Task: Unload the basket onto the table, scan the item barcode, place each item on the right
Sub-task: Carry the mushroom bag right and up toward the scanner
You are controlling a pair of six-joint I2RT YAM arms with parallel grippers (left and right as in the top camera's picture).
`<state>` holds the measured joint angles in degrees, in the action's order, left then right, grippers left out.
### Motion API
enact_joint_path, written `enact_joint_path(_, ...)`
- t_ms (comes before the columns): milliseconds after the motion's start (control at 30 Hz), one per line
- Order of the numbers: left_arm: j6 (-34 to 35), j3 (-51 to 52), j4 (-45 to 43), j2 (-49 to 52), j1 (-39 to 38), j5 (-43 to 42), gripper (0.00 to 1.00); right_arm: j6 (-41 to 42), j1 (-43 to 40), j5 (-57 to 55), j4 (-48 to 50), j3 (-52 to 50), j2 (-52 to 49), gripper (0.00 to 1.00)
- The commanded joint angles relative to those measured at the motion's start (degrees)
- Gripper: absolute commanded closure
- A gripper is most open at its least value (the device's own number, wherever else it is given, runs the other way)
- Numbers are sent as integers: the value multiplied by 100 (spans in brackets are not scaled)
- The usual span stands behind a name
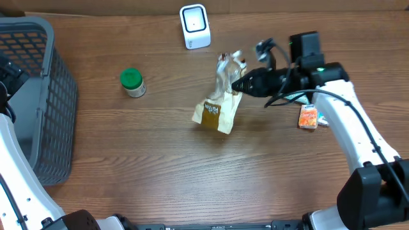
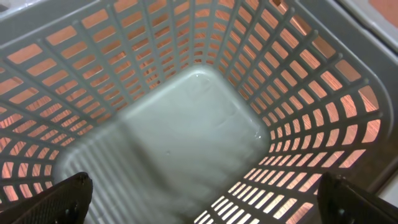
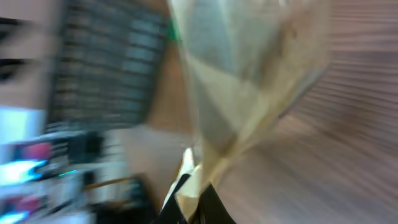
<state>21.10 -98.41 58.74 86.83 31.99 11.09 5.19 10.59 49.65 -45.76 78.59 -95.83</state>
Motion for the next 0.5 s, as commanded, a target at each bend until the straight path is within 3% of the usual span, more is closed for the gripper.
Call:
enact_joint_path(0, 120, -107, -4, 22, 24, -22, 0, 313, 328, -2581, -9, 90, 144, 96)
enact_joint_path(133, 120, -107, -4, 22, 24, -22, 0, 487, 533, -3875, -76, 90, 144, 96)
enact_joint_path(367, 120, -107, -4, 24, 24, -22, 0, 538, 575, -3241, 107, 111, 149, 96)
enact_joint_path(467, 120, -107, -4, 24, 24, -22, 0, 822, 595, -3598, 122, 225, 149, 96)
